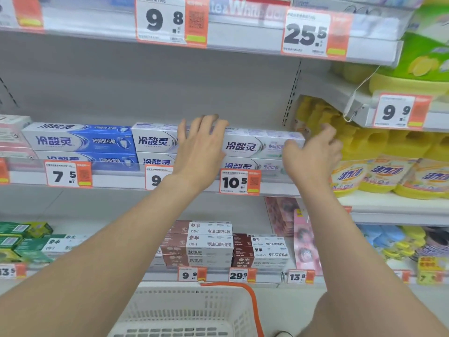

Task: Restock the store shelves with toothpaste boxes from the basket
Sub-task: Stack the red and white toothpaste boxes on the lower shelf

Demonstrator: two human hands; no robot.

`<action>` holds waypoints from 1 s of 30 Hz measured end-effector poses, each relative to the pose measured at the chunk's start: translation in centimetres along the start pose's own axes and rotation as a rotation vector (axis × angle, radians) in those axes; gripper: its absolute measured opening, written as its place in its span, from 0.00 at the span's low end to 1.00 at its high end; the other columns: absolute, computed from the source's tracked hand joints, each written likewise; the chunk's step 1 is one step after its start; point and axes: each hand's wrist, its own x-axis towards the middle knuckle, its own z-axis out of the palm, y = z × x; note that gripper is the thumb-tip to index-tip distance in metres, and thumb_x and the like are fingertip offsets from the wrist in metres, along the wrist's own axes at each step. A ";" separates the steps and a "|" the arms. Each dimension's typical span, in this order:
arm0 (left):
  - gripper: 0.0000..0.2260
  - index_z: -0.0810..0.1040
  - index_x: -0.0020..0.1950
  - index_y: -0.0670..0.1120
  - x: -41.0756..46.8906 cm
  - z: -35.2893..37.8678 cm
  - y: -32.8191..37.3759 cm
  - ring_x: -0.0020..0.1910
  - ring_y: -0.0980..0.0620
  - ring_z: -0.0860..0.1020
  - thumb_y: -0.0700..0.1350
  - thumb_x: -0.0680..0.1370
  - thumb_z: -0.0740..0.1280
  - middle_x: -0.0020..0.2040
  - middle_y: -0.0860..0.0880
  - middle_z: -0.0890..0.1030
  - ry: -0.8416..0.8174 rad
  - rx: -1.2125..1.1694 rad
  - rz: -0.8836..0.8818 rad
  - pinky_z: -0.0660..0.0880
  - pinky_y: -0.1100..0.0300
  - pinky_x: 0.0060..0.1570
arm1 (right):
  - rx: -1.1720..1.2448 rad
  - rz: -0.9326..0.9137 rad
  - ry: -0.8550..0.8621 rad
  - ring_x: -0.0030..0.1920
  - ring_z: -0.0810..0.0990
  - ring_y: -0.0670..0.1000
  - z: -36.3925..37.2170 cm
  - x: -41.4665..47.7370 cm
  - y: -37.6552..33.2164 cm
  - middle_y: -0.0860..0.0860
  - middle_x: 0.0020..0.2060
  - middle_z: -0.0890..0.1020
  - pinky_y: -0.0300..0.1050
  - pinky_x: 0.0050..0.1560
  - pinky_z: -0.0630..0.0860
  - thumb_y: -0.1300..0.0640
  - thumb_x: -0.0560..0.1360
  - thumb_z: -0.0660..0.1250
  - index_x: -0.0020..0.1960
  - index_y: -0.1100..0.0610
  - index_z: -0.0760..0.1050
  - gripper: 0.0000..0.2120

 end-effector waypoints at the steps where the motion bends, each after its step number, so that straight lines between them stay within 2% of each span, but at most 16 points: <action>1: 0.28 0.70 0.74 0.48 -0.1 0.2 0.2 0.74 0.43 0.66 0.42 0.77 0.74 0.76 0.47 0.69 0.020 -0.001 -0.005 0.53 0.38 0.78 | 0.078 0.099 -0.033 0.70 0.68 0.67 -0.2 0.5 0.5 0.63 0.71 0.69 0.60 0.71 0.66 0.47 0.74 0.64 0.76 0.59 0.61 0.34; 4: 0.28 0.69 0.75 0.48 -0.2 0.5 0.6 0.74 0.43 0.66 0.43 0.77 0.74 0.76 0.47 0.69 0.020 -0.003 -0.022 0.52 0.38 0.78 | 0.199 0.253 -0.190 0.67 0.74 0.63 -0.5 0.7 1.0 0.56 0.66 0.77 0.63 0.70 0.70 0.40 0.73 0.56 0.72 0.57 0.68 0.32; 6: 0.30 0.68 0.75 0.48 -0.3 0.7 0.8 0.74 0.44 0.66 0.41 0.76 0.74 0.75 0.48 0.69 0.012 0.008 -0.021 0.53 0.38 0.78 | 0.226 0.250 -0.279 0.61 0.75 0.60 -0.9 0.4 0.8 0.51 0.55 0.79 0.59 0.66 0.71 0.44 0.74 0.58 0.57 0.54 0.75 0.19; 8: 0.33 0.68 0.75 0.48 -0.5 1.1 0.7 0.73 0.44 0.67 0.36 0.72 0.74 0.74 0.48 0.70 0.025 0.018 -0.017 0.54 0.37 0.77 | 0.282 0.219 -0.331 0.51 0.76 0.56 -1.2 0.8 1.4 0.47 0.44 0.78 0.52 0.56 0.73 0.53 0.75 0.63 0.46 0.53 0.76 0.05; 9: 0.35 0.68 0.75 0.48 -0.5 1.2 0.6 0.73 0.44 0.68 0.34 0.70 0.74 0.74 0.48 0.70 0.030 0.020 -0.017 0.55 0.37 0.77 | 0.290 0.192 -0.359 0.49 0.77 0.53 -1.3 1.1 1.9 0.45 0.44 0.79 0.48 0.52 0.73 0.58 0.74 0.65 0.48 0.53 0.78 0.05; 11: 0.36 0.68 0.75 0.48 -0.5 1.3 0.3 0.72 0.43 0.68 0.32 0.68 0.72 0.73 0.47 0.71 0.030 0.014 -0.016 0.55 0.38 0.77 | 0.254 0.149 -0.417 0.47 0.80 0.46 -1.2 1.7 2.8 0.45 0.46 0.83 0.42 0.45 0.74 0.64 0.72 0.69 0.57 0.54 0.81 0.14; 13: 0.37 0.68 0.75 0.47 -0.6 1.3 0.1 0.73 0.43 0.68 0.31 0.67 0.72 0.73 0.47 0.71 0.024 0.005 -0.008 0.54 0.39 0.77 | 0.215 0.108 -0.456 0.48 0.82 0.44 -1.1 2.2 3.6 0.45 0.47 0.85 0.40 0.43 0.76 0.67 0.71 0.74 0.61 0.52 0.80 0.21; 17: 0.37 0.68 0.76 0.45 -1.0 0.9 0.2 0.75 0.43 0.66 0.30 0.67 0.70 0.74 0.45 0.70 0.003 -0.028 0.005 0.51 0.38 0.78 | 0.139 -0.025 -0.467 0.50 0.86 0.47 -0.8 3.4 5.6 0.44 0.48 0.86 0.51 0.57 0.82 0.61 0.71 0.80 0.64 0.50 0.79 0.23; 21: 0.37 0.68 0.76 0.44 -1.3 0.5 0.4 0.76 0.42 0.65 0.30 0.68 0.70 0.74 0.44 0.69 -0.014 -0.063 -0.004 0.48 0.37 0.80 | 0.136 -0.145 -0.504 0.50 0.87 0.51 -0.8 4.2 7.2 0.48 0.52 0.87 0.59 0.58 0.83 0.58 0.75 0.78 0.68 0.51 0.78 0.23; 30: 0.36 0.68 0.75 0.44 -1.7 0.7 0.3 0.75 0.42 0.66 0.30 0.68 0.69 0.73 0.44 0.70 0.013 -0.052 -0.002 0.48 0.35 0.80 | 0.185 -0.220 -0.599 0.51 0.85 0.50 -1.6 5.2 8.0 0.51 0.50 0.86 0.40 0.52 0.81 0.59 0.78 0.75 0.69 0.54 0.77 0.20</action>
